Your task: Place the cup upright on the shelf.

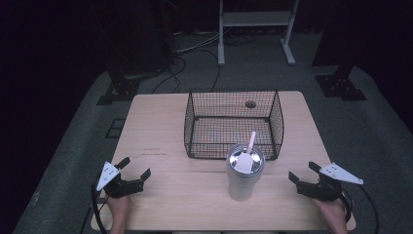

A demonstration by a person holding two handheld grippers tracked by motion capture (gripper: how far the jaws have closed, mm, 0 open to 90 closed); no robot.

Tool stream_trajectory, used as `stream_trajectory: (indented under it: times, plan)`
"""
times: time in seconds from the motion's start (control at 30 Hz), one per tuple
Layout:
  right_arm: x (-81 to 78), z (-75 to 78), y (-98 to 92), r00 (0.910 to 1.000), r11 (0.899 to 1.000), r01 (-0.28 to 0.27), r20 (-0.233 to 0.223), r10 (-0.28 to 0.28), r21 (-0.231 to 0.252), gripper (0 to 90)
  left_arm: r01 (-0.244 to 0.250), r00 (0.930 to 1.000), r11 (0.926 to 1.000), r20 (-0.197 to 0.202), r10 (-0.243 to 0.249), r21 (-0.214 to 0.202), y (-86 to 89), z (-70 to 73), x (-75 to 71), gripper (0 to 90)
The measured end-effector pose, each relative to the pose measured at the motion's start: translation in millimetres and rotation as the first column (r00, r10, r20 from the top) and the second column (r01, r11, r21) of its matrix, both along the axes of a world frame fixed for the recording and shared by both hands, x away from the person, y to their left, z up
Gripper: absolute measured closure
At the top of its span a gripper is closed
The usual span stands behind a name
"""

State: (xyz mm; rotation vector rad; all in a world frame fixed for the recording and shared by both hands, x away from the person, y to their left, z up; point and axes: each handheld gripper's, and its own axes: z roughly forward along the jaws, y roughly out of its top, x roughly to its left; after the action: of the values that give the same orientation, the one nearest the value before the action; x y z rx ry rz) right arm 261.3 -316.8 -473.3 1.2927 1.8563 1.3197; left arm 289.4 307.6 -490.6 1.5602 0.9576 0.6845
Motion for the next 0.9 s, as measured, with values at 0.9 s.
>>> stream_trajectory:
  times: [0.9]
  plan:
    - [-14.2,24.3,27.1,0.9873,0.988,-0.151,0.045,0.152,-0.028,9.6,0.009,0.9999,1.0000,0.011,-0.009,-0.002,0.4,0.2,-0.8,0.0]
